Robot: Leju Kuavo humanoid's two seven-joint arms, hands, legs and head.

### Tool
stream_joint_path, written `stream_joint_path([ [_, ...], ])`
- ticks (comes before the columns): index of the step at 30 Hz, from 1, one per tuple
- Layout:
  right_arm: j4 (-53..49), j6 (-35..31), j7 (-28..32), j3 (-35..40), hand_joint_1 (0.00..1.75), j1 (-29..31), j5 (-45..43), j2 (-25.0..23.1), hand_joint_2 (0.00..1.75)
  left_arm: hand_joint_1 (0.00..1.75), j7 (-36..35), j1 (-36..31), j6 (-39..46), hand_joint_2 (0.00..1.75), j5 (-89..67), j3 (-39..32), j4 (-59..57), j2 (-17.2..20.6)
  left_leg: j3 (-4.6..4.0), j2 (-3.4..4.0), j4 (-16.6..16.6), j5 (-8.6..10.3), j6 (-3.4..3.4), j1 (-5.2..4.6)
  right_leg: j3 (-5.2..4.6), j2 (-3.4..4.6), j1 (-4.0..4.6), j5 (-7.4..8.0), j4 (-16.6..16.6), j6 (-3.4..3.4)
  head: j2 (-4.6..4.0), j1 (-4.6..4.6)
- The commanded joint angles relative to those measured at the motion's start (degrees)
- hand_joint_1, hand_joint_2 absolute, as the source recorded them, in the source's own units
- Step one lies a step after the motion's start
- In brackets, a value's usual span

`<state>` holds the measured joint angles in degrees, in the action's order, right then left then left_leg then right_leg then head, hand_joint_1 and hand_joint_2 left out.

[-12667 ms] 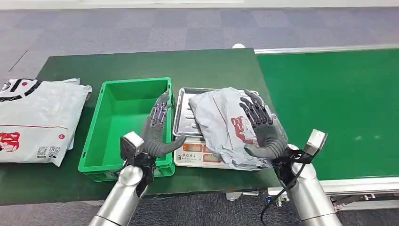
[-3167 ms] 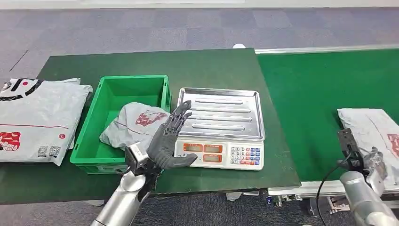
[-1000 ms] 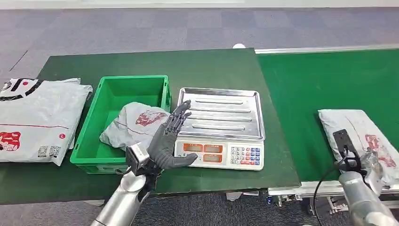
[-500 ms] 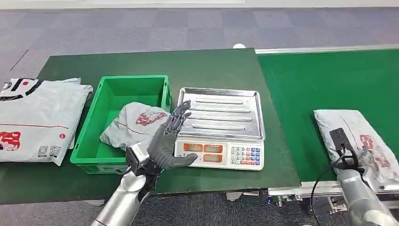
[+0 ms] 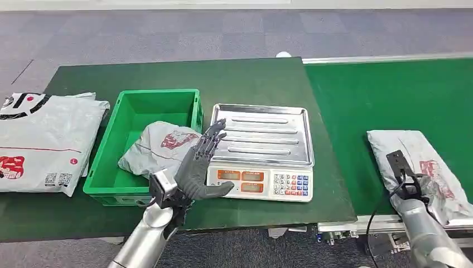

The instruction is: Moved the parcel from conveyor to table for the left to box.

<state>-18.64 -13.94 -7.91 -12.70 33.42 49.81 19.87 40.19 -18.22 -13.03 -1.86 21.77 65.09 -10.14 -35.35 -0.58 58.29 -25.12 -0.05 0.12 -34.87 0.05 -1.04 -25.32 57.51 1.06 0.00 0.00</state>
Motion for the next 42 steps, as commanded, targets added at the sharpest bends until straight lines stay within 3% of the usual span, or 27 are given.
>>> stream_joint_path([
  [1, 2.5, 0.9, 0.4, -2.3, 1.75, 3.0, 0.0, -2.2, 1.75, 0.00, -0.2, -1.9, 0.1, 1.75, 0.0, -0.2, -2.9, 1.3, 0.16, 0.20, -0.1, -0.04, -0.04, 0.01, 0.10, 0.17, 0.02, 0.02, -0.1, -0.07, 0.00, 0.00],
  [12, 2.1, 1.9, 0.8, -1.9, 1.75, 3.4, 0.7, -2.5, 1.75, 0.00, -0.2, -1.4, 0.3, 1.75, -0.2, -0.1, -2.6, 1.4, 0.09, 0.14, 0.0, -0.03, -0.03, 0.03, 0.06, 0.11, 0.03, 0.01, 0.0, -0.05, 0.00, 0.00],
  [17, 0.5, 0.9, 4.6, -2.2, 1.75, 3.9, 0.9, -3.2, 1.75, 0.00, -0.2, -0.8, 0.8, 1.75, -0.4, -0.4, -2.0, 1.6, 0.13, 0.22, -0.1, -0.05, -0.03, 0.03, 0.08, 0.18, 0.04, 0.03, -0.1, -0.06, 0.00, 0.00],
  [20, -1.9, -4.4, 10.0, -3.1, 1.75, 4.0, 0.3, -4.5, 1.75, 0.00, -0.2, -0.2, 1.1, 1.75, -0.4, -0.7, -1.2, 1.6, 0.08, 0.24, 0.0, -0.05, -0.03, 0.01, 0.03, 0.20, 0.02, 0.03, 0.0, -0.05, 0.00, 0.00],
  [22, -5.8, -11.4, 19.3, -5.4, 1.75, 3.5, -2.7, -6.4, 1.75, 0.00, -0.2, 0.2, 1.4, 1.75, -0.5, -1.1, -0.7, 1.6, 0.07, 0.30, 0.0, -0.05, -0.03, 0.00, 0.01, 0.26, 0.01, 0.04, 0.0, -0.06, 0.00, 0.00],
  [23, -5.8, -11.4, 19.3, -5.4, 1.75, 3.5, -2.7, -6.4, 1.75, 0.00, -0.2, 0.2, 1.4, 1.75, -0.5, -1.1, -0.7, 1.6, 0.15, 0.39, -0.1, -0.07, -0.04, -0.01, 0.05, 0.34, 0.00, 0.04, 0.0, -0.08, 0.00, 0.00],
  [25, -10.5, -15.1, 27.4, -7.2, 1.75, 2.3, -6.2, -8.0, 1.75, 0.00, -0.2, 0.3, 1.5, 1.75, -0.5, -1.1, -0.3, 1.6, 0.19, 0.43, -0.1, -0.08, -0.06, 0.03, 0.10, 0.37, 0.05, 0.05, -0.1, -0.10, 0.00, 0.00],
  [26, -10.5, -15.1, 27.4, -7.2, 1.75, 2.3, -6.2, -8.0, 1.75, 0.00, -0.2, 0.3, 1.5, 1.75, -0.5, -1.1, -0.3, 1.6, 0.14, 0.36, -0.1, -0.05, -0.05, -0.01, 0.04, 0.31, 0.00, 0.04, -0.1, -0.08, 0.00, 0.00],
  [28, -17.1, -18.0, 34.9, -7.5, 1.75, -0.1, -9.2, -9.7, 1.75, 0.00, -0.2, -0.2, 1.3, 1.75, -0.4, -0.8, -0.6, 1.6, 0.18, 0.31, -0.1, -0.05, -0.06, 0.04, 0.12, 0.26, 0.05, 0.04, -0.1, -0.10, 0.00, 0.00],
  [29, -17.8, -17.8, 35.6, -7.5, 1.75, -0.3, -9.8, -9.9, 1.75, 0.00, -0.2, -0.2, 1.3, 1.75, -0.4, -0.7, -0.7, 1.6, 0.09, 0.22, -0.1, -0.03, -0.04, 0.02, 0.03, 0.17, 0.02, 0.02, 0.0, -0.07, 0.00, 0.00],
  [31, -27.9, -19.5, 41.4, -7.0, 1.75, -4.0, -13.4, -12.1, 1.75, 0.00, -0.2, -1.1, 1.0, 1.75, -0.2, -0.2, -1.4, 1.5, 0.14, 0.24, -0.1, -0.05, -0.05, 0.04, 0.08, 0.19, 0.05, 0.02, -0.1, -0.08, 0.00, 0.00],
  [38, -43.8, -20.5, 44.7, -4.5, 1.75, -11.0, -17.1, -14.7, 1.75, 0.00, -0.2, -1.8, 1.3, 1.75, 0.2, 0.7, -2.0, 1.6, 0.02, 0.02, -0.1, -0.02, -0.04, 0.02, 0.00, 0.01, 0.02, -0.08, 0.0, -0.04, 0.00, 0.00],
  [42, -57.1, -25.8, 47.9, 0.4, 1.75, -16.6, -15.8, -16.4, 1.75, 0.00, -0.2, -2.9, 1.2, 1.75, 0.4, 1.0, -3.3, 1.3, 0.10, 0.08, -0.1, -0.07, -0.06, 0.03, 0.06, 0.06, 0.04, -0.11, 0.0, -0.09, 0.00, 0.00],
])
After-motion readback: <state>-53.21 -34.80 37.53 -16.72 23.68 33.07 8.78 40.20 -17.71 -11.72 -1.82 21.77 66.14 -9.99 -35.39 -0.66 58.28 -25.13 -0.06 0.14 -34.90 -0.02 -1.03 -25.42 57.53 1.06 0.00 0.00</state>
